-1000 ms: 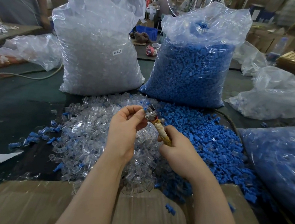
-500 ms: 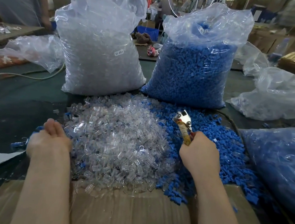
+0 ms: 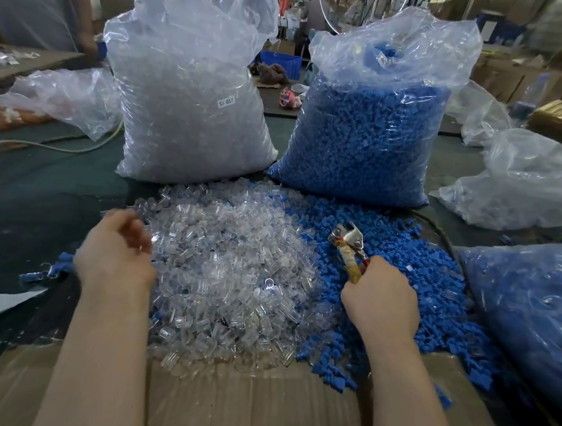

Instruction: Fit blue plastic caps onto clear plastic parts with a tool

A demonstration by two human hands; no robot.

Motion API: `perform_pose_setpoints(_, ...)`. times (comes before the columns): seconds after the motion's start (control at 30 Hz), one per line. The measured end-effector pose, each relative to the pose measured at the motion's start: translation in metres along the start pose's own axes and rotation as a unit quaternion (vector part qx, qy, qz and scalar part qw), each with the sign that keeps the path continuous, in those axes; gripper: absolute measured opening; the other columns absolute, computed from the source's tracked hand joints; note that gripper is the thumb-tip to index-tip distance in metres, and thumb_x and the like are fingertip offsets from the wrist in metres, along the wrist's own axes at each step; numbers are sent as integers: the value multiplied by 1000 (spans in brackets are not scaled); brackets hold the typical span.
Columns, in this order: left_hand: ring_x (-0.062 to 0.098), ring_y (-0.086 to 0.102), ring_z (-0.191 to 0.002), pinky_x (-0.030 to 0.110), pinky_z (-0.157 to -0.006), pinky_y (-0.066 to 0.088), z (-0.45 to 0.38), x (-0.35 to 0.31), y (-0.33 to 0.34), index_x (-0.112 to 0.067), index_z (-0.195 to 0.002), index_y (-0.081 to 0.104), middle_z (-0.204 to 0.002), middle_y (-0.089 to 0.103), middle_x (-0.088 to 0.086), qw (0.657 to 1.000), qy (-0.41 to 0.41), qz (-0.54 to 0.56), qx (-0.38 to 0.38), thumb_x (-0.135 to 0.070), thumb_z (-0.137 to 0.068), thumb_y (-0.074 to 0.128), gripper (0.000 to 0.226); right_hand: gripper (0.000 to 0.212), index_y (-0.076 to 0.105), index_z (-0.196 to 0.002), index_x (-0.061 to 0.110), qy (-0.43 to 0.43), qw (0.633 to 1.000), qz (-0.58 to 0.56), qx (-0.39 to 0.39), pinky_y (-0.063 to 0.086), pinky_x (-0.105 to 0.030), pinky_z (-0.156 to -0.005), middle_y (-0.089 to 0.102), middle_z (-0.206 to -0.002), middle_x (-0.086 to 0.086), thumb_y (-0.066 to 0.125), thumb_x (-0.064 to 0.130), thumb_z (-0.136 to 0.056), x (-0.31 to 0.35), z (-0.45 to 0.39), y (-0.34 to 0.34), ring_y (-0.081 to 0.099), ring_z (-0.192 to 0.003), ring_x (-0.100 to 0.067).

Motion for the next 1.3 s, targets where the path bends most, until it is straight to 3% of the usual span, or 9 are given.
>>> perform_pose_setpoints(0.1, 5, 61, -79, 23, -71, 47, 16, 4, 33, -21, -102, 69, -92, 69, -6, 957, 46, -243, 153, -16, -90, 68, 13, 21, 51, -104, 14, 3, 1000, 0, 7, 40, -35, -62, 57, -103, -9, 59, 26, -89, 0, -1, 0, 48, -79, -28)
perform_pose_setpoints(0.23, 7, 57, -99, 30, -92, 46, 44, 36, 48, -25, -129, 59, -116, 60, -14, 742, 90, -576, 332, -36, -88, 70, 44, 21, 52, -107, 13, -7, 1000, 11, 7, 40, -34, -62, 57, -105, -9, 55, 25, -89, 0, -1, 0, 47, -78, -28)
perform_pose_setpoints(0.3, 20, 53, -120, 42, -107, 42, 45, 48, 54, -27, -138, 52, -140, 51, -1, 623, 134, -699, 324, -41, -88, 69, 55, 22, 53, -107, 13, -10, 1000, 15, 4, 40, -34, -62, 57, -105, -9, 55, 26, -89, 0, 0, 0, 48, -77, -28)
perform_pose_setpoints(0.37, 27, 51, -125, 44, -109, 43, 49, 54, 58, -28, -137, 54, -144, 46, 6, 570, 194, -739, 301, -39, -90, 67, 50, 24, 52, -109, 13, -11, 1000, 20, 1, 38, -34, -60, 56, -108, -9, 57, 26, -89, 1, 1, 0, 47, -77, -27)
perform_pose_setpoints(0.53, 11, 63, -89, 27, -77, 49, 51, 55, 58, -28, -110, 68, -110, 67, -7, 615, 236, -701, 272, -29, -87, 73, 24, 27, 52, -110, 15, -15, 1000, 11, -12, 38, -35, -61, 57, -109, -8, 59, 29, -88, 4, 3, 0, 56, -85, -29)
perform_pose_setpoints(0.7, 0, 59, -67, 22, -58, 47, 54, 50, 59, -33, -78, 63, -72, 63, -17, 653, 280, -654, 260, -30, -89, 70, 13, 20, 49, -95, 20, -29, 998, -34, -33, 38, -33, -61, 51, -82, 1, 59, 36, -89, 4, 2, 0, 48, -71, -22)
perform_pose_setpoints(1.0, -11, 62, -76, 4, -62, 45, 84, 65, 80, -38, -89, 69, -81, 69, -22, 736, 220, -504, 396, -32, -88, 72, 6, 11, 59, -79, 21, -156, 915, -369, 43, 36, -22, -47, 55, -57, 11, 67, 25, -86, 18, 6, -4, 43, -48, -3)
perform_pose_setpoints(1.2, 0, 68, -77, 24, -77, 56, 89, 75, 81, -29, -86, 70, -80, 73, -12, 815, 157, -414, 373, -19, -86, 75, 11, 8, 63, -83, 22, -210, 883, -414, 71, 36, -13, -46, 57, -59, 18, 69, 18, -86, 23, 11, -5, 46, -50, 1)
perform_pose_setpoints(1.3, 11, 71, -80, 32, -79, 60, 90, 73, 81, -25, -84, 69, -80, 74, -6, 833, 127, -387, 374, -12, -87, 72, 15, 5, 66, -84, 21, -218, 870, -434, 80, 40, -22, -50, 62, -65, 7, 70, 19, -85, 25, 13, -6, 49, -55, -3)
Point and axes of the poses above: each hand's wrist, its own z-axis away from the middle knuckle, its own y-axis out of the palm, x = y × z, the point moved 3 cm from there along -z, towards the middle knuckle
